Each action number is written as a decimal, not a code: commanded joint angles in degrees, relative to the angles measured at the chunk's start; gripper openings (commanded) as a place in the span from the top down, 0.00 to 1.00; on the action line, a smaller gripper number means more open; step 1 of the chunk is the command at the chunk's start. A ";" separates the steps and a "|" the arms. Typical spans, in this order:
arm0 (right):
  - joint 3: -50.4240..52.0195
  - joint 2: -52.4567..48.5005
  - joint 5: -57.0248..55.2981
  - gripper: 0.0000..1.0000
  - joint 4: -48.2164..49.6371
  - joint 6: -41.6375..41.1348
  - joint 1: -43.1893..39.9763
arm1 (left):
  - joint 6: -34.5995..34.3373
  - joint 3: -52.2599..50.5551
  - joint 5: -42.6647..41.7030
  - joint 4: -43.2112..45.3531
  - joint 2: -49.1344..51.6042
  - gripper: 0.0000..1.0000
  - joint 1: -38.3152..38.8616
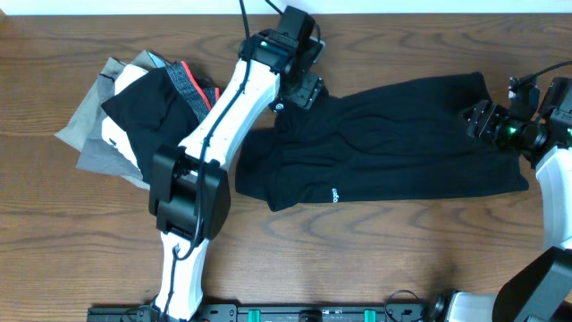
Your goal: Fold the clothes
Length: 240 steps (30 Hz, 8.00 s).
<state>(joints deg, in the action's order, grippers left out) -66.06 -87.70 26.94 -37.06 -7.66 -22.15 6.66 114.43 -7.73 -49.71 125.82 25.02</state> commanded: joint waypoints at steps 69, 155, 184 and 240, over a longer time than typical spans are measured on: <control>-0.63 -1.99 -10.27 0.34 8.22 -3.04 0.63 | 4.46 4.15 -0.15 -17.73 -1.95 0.94 9.86; -51.25 -34.69 -28.52 0.98 -43.69 5.42 -4.04 | 3.76 4.15 -0.63 -37.20 -5.18 0.93 9.79; -48.61 -34.69 -28.81 0.25 -42.75 4.31 -4.15 | 2.01 4.17 3.34 -42.27 -5.40 0.44 9.33; -18.75 -29.99 -10.19 0.60 -12.79 4.57 -7.54 | -8.83 -40.87 -6.29 5.09 -25.81 0.40 4.94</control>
<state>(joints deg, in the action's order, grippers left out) -86.50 -118.85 12.34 -50.98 -3.84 -30.57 -1.89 77.93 -11.88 -47.62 99.98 29.89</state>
